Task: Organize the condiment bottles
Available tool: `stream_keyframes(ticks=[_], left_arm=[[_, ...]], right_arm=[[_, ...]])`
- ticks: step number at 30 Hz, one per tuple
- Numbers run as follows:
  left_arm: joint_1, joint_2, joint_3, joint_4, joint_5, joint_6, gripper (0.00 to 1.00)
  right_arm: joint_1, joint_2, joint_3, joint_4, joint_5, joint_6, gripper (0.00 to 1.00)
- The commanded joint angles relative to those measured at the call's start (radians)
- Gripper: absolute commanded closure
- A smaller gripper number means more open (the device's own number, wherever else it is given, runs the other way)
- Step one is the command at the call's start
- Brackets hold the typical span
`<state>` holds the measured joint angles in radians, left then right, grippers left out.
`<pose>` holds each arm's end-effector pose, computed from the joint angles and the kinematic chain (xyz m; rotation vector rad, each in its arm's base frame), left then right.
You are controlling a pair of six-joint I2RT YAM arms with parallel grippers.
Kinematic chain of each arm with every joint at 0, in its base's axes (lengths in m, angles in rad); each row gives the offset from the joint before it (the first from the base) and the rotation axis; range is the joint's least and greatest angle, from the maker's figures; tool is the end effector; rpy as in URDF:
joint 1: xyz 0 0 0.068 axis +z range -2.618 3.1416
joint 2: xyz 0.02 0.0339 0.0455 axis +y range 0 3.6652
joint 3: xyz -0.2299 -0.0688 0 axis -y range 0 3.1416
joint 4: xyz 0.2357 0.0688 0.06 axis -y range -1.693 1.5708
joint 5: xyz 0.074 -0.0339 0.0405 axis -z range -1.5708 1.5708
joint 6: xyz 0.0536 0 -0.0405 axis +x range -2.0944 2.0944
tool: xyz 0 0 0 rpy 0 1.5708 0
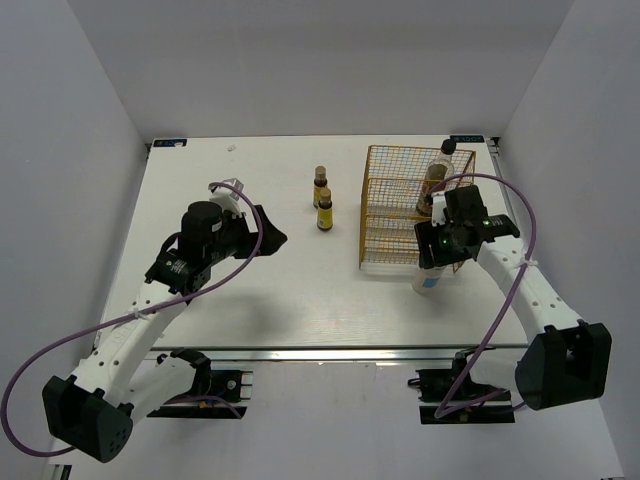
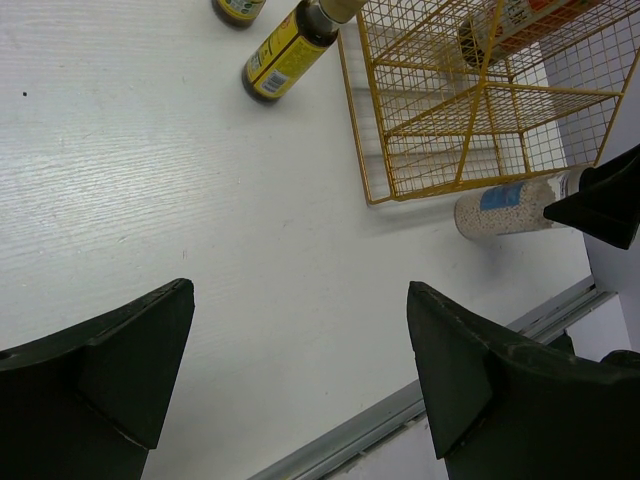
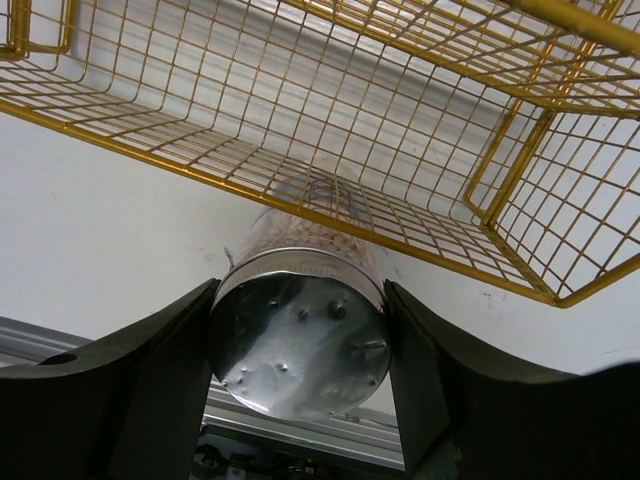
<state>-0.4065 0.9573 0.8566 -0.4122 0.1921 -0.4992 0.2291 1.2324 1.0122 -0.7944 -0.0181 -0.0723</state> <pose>0.2150 -0.1037 0.2753 0.0214 2.1618 -0.7390 0.2473 0.0587 0.2291 -0.3950 2.5570 0.0812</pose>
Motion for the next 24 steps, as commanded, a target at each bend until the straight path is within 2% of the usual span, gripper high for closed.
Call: stream_keyframes(ticks=[1, 2, 3, 4, 6, 7, 10, 18, 24], left_arm=[[-0.003, -0.02, -0.005, -0.004, -0.003, -0.013, 0.03], [-0.003, -0.02, -0.004, -0.004, -0.005, -0.015, 0.03], [-0.003, -0.02, -0.002, -0.005, -0.005, -0.016, 0.03], [-0.003, -0.023, -0.002, -0.008, -0.006, -0.016, 0.03], [-0.003, -0.026, -0.002, -0.011, -0.008, -0.016, 0.03], [-0.003, -0.026, 0.001, -0.013, -0.006, -0.016, 0.03], [-0.003, -0.026, 0.007, -0.022, -0.003, -0.01, 0.03], [-0.003, 0.003, 0.047, -0.046, 0.004, 0.014, 0.03], [-0.003, 0.012, 0.059, -0.05, 0.0, 0.022, 0.03]], right_arm=[[-0.005, -0.028, -0.012, 0.026, -0.014, -0.012, 0.55], [-0.005, -0.043, -0.004, 0.015, -0.031, -0.024, 0.69], [-0.005, -0.05, 0.021, -0.002, -0.051, -0.052, 0.77], [-0.005, -0.056, 0.038, -0.044, -0.119, -0.076, 0.91], [-0.005, -0.056, 0.093, -0.109, -0.225, -0.136, 0.99], [-0.005, -0.053, 0.158, -0.144, -0.344, -0.206, 1.0], [-0.005, -0.045, 0.28, -0.235, -0.491, -0.289, 1.0], [-0.004, -0.011, 0.485, -0.164, -0.545, -0.248, 1.0], [-0.005, 0.059, 0.621, -0.085, -0.401, -0.187, 1.0]])
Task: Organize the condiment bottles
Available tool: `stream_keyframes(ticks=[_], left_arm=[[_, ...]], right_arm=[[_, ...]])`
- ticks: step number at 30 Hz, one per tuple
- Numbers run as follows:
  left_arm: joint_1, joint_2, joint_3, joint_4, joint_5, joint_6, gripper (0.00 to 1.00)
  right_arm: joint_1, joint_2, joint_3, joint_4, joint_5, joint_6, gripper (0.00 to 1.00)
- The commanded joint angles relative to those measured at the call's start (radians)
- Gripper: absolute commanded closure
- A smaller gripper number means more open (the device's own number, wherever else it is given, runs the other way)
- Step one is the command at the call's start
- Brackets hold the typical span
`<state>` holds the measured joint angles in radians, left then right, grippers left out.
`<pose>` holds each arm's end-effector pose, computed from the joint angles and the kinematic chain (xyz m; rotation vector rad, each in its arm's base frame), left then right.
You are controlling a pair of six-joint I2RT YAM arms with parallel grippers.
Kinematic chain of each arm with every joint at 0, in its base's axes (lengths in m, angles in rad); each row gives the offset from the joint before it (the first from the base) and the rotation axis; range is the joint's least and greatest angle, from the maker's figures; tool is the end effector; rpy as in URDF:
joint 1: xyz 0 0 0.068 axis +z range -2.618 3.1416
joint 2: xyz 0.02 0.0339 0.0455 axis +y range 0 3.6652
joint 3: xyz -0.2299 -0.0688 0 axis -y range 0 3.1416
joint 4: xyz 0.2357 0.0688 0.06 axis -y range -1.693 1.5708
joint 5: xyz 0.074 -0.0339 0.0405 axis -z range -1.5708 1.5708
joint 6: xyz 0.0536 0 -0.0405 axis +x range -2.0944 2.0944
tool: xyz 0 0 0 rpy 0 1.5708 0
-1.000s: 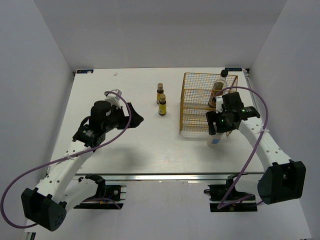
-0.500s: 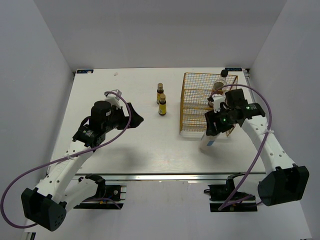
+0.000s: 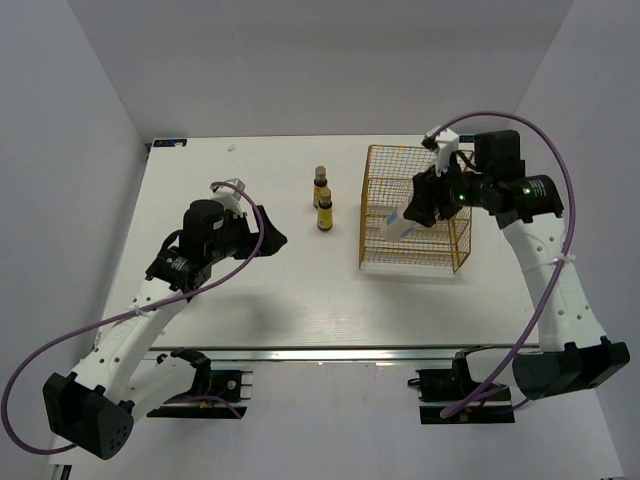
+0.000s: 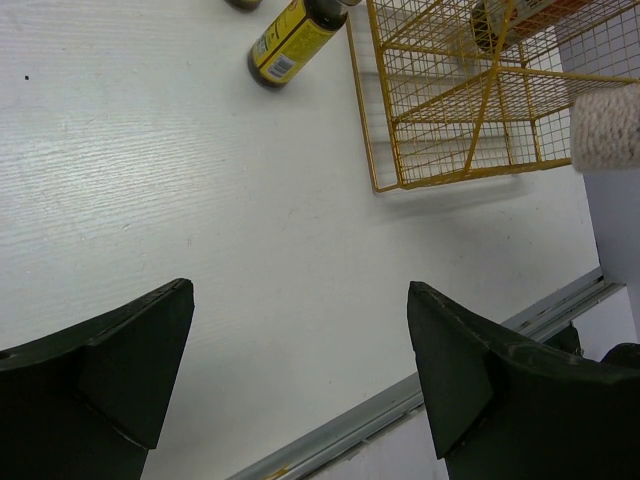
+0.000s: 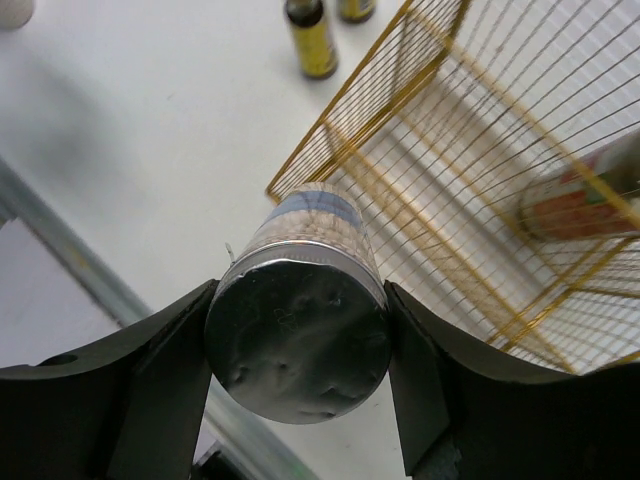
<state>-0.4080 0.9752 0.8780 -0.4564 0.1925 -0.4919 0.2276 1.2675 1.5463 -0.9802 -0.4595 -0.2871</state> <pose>0.2154 -0.1043 0.2741 0.0260 2.2024 -0.7245 0.2427 0.0806 0.3767 -0.7973 2.0834 0.4878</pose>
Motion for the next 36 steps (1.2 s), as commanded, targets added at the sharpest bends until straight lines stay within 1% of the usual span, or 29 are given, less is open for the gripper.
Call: stream_keyframes(ticks=[1, 7, 12, 22, 26, 34, 35, 36], left_arm=[[-0.002, -0.006, 0.036, -0.004, -0.002, 0.013, 0.03], [-0.002, -0.021, 0.018, -0.002, -0.014, 0.004, 0.03], [-0.002, -0.036, 0.01, -0.007, -0.024, 0.004, 0.03], [-0.002, -0.038, 0.007, -0.014, -0.036, 0.013, 0.02], [-0.002, -0.047, 0.007, -0.025, -0.045, 0.016, 0.02], [-0.002, -0.066, -0.004, -0.038, -0.059, 0.012, 0.02], [-0.003, -0.067, -0.005, -0.036, -0.059, 0.013, 0.02], [-0.003, -0.067, -0.005, -0.037, -0.061, 0.012, 0.02]], right_arm=[[-0.004, 0.029, 0.092, 0.136, 0.074, 0.034, 1.0], [-0.011, 0.088, 0.152, 0.179, 0.226, 0.055, 1.0], [-0.02, 0.118, 0.167, 0.207, 0.255, 0.066, 1.0], [-0.036, 0.173, 0.11, 0.276, 0.361, 0.049, 1.0], [-0.036, 0.204, 0.1, 0.276, 0.387, 0.029, 1.0], [-0.037, 0.26, 0.077, 0.25, 0.387, 0.002, 1.0], [-0.037, 0.263, 0.072, 0.25, 0.386, -0.001, 0.99], [-0.037, 0.265, 0.055, 0.253, 0.384, -0.003, 0.93]])
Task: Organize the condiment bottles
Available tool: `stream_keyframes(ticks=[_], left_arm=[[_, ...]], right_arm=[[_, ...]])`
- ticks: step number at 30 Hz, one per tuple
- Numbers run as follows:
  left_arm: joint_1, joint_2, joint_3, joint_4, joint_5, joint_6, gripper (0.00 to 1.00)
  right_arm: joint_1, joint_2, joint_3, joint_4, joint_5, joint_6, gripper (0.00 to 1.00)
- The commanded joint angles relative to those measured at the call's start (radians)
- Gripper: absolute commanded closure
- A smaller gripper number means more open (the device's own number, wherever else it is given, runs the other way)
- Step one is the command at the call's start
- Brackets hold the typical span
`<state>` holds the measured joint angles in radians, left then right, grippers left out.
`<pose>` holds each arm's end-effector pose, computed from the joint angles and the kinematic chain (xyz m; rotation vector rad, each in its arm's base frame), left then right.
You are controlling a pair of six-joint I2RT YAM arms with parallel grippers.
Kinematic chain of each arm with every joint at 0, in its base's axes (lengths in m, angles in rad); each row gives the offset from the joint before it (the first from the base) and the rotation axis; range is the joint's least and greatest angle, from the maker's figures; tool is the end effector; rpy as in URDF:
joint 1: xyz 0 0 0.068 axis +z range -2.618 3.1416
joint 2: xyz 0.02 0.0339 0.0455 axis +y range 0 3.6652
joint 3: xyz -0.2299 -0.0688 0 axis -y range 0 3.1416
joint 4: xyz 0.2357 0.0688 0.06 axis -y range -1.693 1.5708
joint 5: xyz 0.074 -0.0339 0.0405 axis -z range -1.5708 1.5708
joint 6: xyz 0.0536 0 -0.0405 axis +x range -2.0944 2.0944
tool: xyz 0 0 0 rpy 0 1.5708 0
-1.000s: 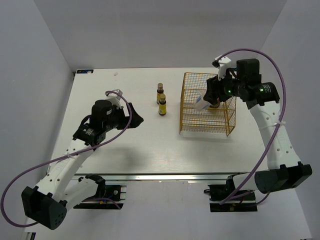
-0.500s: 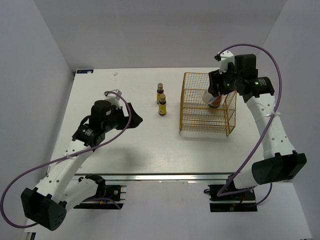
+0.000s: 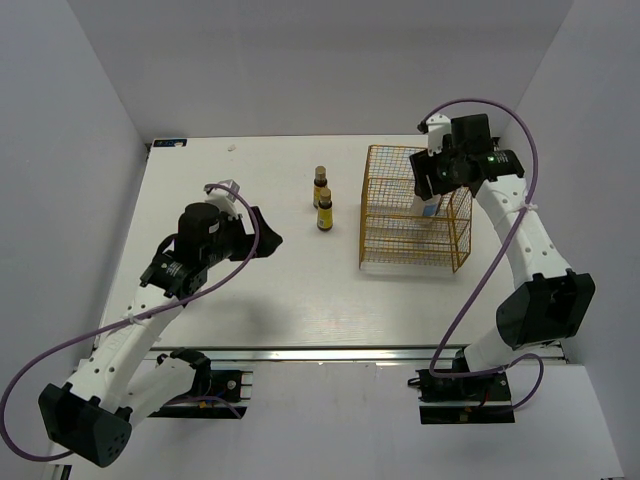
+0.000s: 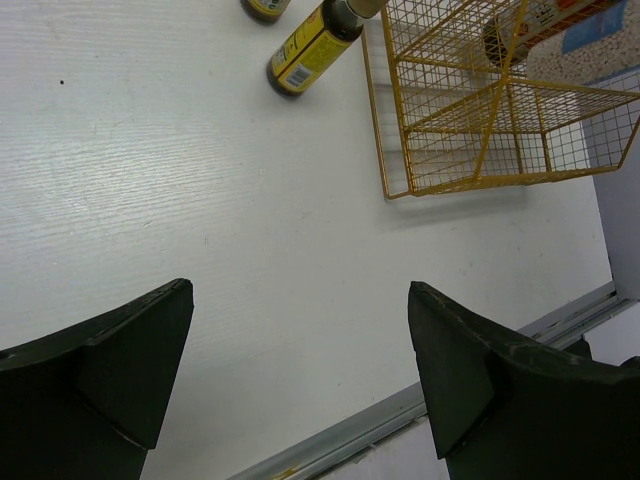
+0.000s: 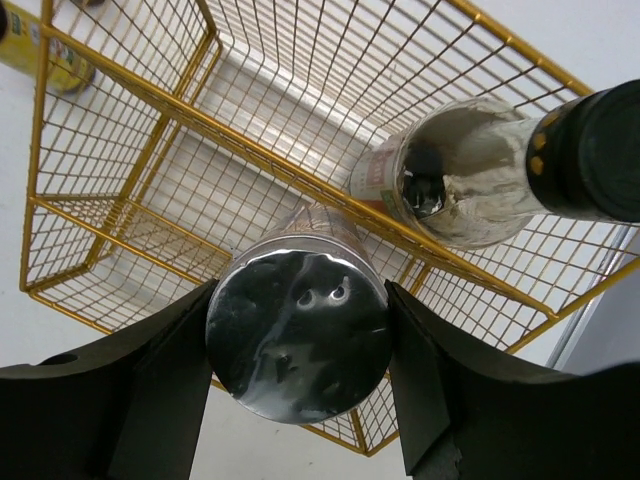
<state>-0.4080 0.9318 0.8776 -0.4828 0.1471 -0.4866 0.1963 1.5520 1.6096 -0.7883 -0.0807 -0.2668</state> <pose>0.2086 -0.0987 0.2802 0.0056 2.1783 -0.6797 0.3350 0.0710 0.3318 -0.5679 2.2280 0.0566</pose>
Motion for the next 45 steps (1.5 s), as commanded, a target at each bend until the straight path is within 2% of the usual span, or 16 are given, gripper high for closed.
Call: stream_keyframes(ticks=[1, 3, 6, 16, 18, 21, 24, 31, 34, 37, 38, 39, 41, 43, 44, 45], left_arm=[[-0.002, -0.025, -0.003, -0.013, -0.015, 0.008, 0.02], [-0.002, -0.024, -0.005, -0.014, -0.017, 0.008, 0.02], [-0.002, -0.024, -0.003, -0.019, -0.02, 0.008, 0.02], [-0.002, -0.045, -0.017, -0.028, -0.076, -0.009, 0.02], [-0.002, -0.048, -0.005, -0.048, -0.116, -0.01, 0.02], [-0.002, -0.045, 0.024, -0.095, -0.217, -0.017, 0.02], [-0.002, -0.036, 0.055, -0.154, -0.318, -0.035, 0.02], [-0.002, -0.022, 0.106, -0.244, -0.458, -0.079, 0.03], [-0.002, -0.021, 0.147, -0.312, -0.503, -0.116, 0.09], [-0.002, -0.036, 0.182, -0.37, -0.543, -0.153, 0.21], [-0.002, -0.042, 0.188, -0.384, -0.567, -0.177, 0.35], [-0.002, -0.053, 0.201, -0.417, -0.584, -0.193, 0.43], [-0.002, -0.056, 0.216, -0.482, -0.645, -0.242, 0.6], [-0.002, -0.041, 0.231, -0.574, -0.691, -0.311, 0.65], [-0.002, -0.028, 0.238, -0.609, -0.731, -0.337, 0.64], [-0.002, -0.004, 0.244, -0.644, -0.745, -0.369, 0.59]], right_arm=[[-0.006, -0.018, -0.019, 0.063, 0.004, -0.026, 0.92], [-0.006, -0.023, -0.042, 0.076, 0.002, -0.029, 0.88], [-0.006, -0.027, -0.086, 0.093, -0.001, -0.031, 0.69], [-0.006, -0.052, -0.185, 0.129, -0.013, -0.026, 0.4], [-0.008, -0.059, -0.198, 0.129, -0.013, -0.025, 0.32], [-0.012, -0.07, -0.2, 0.127, -0.021, -0.025, 0.32], [-0.014, -0.082, -0.194, 0.121, -0.034, -0.023, 0.17], [-0.017, -0.116, -0.153, 0.098, -0.063, -0.018, 0.16], [-0.017, -0.145, -0.081, 0.066, -0.111, -0.044, 0.2], [-0.017, -0.199, -0.057, 0.054, -0.229, -0.139, 0.42], [-0.017, -0.245, -0.083, 0.061, -0.298, -0.173, 0.66], [-0.017, -0.271, -0.112, 0.105, -0.323, -0.217, 0.81], [-0.017, -0.346, -0.219, 0.159, -0.382, -0.236, 1.0], [-0.017, -0.383, -0.263, 0.175, -0.428, -0.261, 0.96], [-0.017, -0.386, -0.287, 0.17, -0.471, -0.261, 0.75], [-0.017, -0.386, -0.292, 0.164, -0.487, -0.255, 0.63]])
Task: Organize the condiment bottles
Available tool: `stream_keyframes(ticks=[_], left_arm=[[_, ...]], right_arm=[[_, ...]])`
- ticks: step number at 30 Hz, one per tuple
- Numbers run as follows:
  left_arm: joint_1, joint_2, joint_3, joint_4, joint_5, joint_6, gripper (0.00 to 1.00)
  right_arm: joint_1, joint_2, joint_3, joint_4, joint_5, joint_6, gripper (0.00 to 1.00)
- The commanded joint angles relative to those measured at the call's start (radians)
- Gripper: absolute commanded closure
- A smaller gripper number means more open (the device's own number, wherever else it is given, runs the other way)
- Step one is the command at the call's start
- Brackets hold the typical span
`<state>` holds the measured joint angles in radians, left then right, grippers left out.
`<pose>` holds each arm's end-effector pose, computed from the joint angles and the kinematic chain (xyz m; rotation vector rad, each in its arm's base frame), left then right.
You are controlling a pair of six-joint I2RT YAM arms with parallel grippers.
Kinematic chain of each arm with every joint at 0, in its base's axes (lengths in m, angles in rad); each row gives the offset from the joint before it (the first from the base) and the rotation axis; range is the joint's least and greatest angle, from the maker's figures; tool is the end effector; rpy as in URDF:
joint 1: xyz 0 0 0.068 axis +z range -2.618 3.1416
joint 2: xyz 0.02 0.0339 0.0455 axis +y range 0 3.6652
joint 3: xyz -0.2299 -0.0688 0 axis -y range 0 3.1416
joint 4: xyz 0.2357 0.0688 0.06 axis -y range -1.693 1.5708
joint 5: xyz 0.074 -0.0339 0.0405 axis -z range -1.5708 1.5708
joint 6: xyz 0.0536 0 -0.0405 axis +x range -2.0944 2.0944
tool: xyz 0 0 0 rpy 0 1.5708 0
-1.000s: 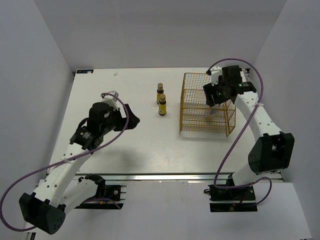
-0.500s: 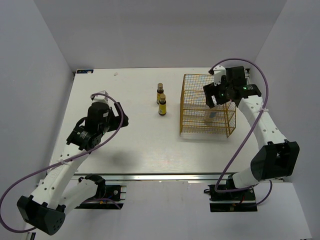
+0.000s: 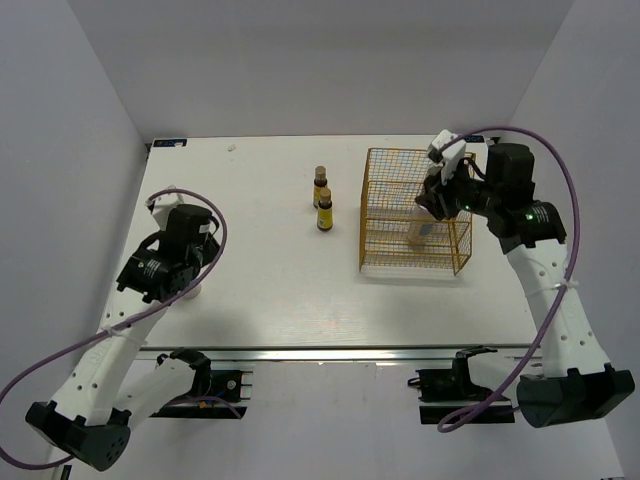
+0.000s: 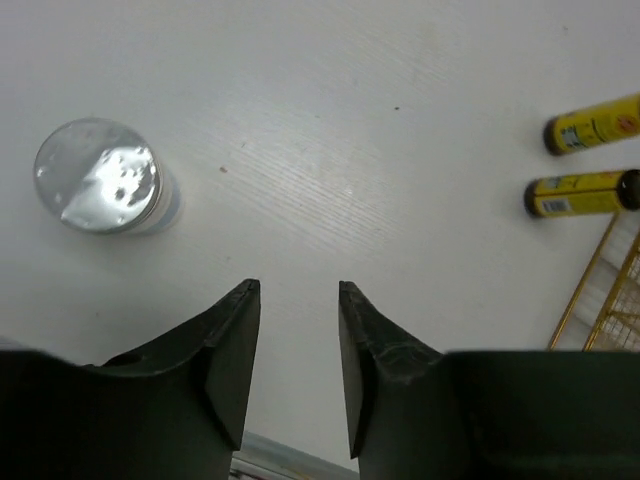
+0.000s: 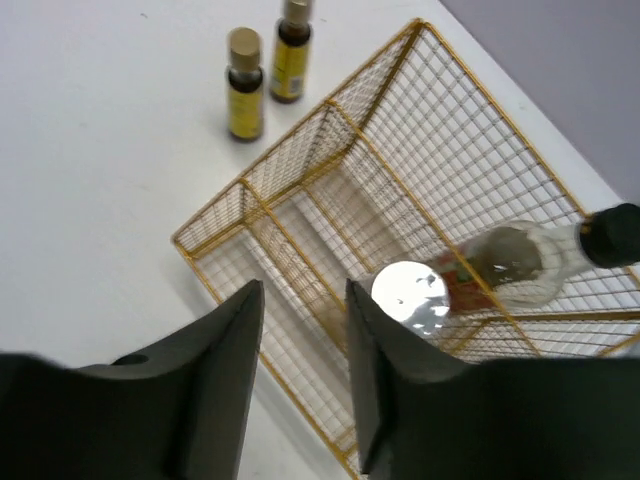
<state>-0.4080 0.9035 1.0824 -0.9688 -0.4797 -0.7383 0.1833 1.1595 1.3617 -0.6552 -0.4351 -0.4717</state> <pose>0.1792 -0.0505 0.3087 -0.5910 2.1739 -0.0397 0.2487 0.0691 0.3767 -0.8911 1.7768 0.2538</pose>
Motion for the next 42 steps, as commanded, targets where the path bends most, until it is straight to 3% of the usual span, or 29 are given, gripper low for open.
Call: stream_keyframes(ticks=[1, 2, 3, 7, 10, 14, 26, 32, 35, 36, 39, 40, 42], left_arm=[[-0.002, 0.04, 0.037, -0.192, -0.129, -0.146, 0.5], [0.0, 0.054, 0.033, -0.25, -0.135, -0.204, 0.4], [0.0, 0.081, 0.022, -0.27, -0.137, -0.226, 0.25], [0.005, 0.129, -0.032, -0.309, -0.132, -0.286, 0.06], [0.067, 0.156, -0.077, -0.271, -0.137, -0.26, 0.03], [0.243, 0.176, -0.124, -0.138, -0.1, -0.104, 0.02], [0.351, 0.32, -0.136, 0.131, -0.082, 0.106, 0.03], [0.376, 0.318, -0.128, 0.151, -0.082, 0.119, 0.21], [0.376, 0.301, -0.139, 0.156, -0.076, 0.119, 0.4], [0.376, 0.295, -0.144, 0.159, -0.07, 0.12, 0.57], [0.376, 0.258, -0.139, 0.182, -0.027, 0.137, 0.83], [0.376, 0.247, -0.127, 0.192, 0.021, 0.152, 0.97], [0.376, 0.221, -0.107, 0.205, 0.105, 0.171, 1.0]], right_arm=[[-0.002, 0.012, -0.049, 0.026, -0.143, -0.041, 0.53], [-0.004, 0.016, -0.053, 0.026, -0.154, -0.03, 0.42], [-0.002, 0.019, -0.058, 0.029, -0.157, -0.021, 0.39], [-0.002, 0.023, -0.081, 0.055, -0.177, 0.018, 0.34], [-0.002, 0.02, -0.105, 0.088, -0.188, 0.031, 0.32], [-0.004, 0.025, -0.111, 0.1, -0.189, 0.048, 0.31], [-0.004, 0.0, -0.141, 0.141, -0.176, 0.082, 0.31], [-0.004, -0.014, -0.148, 0.137, -0.154, 0.084, 0.31], [-0.004, -0.014, -0.144, 0.131, -0.151, 0.088, 0.31], [-0.004, -0.012, -0.142, 0.129, -0.151, 0.088, 0.3], [-0.004, -0.012, -0.131, 0.121, -0.145, 0.087, 0.31], [-0.002, -0.012, -0.122, 0.12, -0.14, 0.087, 0.31], [-0.004, -0.012, -0.11, 0.117, -0.133, 0.1, 0.33]])
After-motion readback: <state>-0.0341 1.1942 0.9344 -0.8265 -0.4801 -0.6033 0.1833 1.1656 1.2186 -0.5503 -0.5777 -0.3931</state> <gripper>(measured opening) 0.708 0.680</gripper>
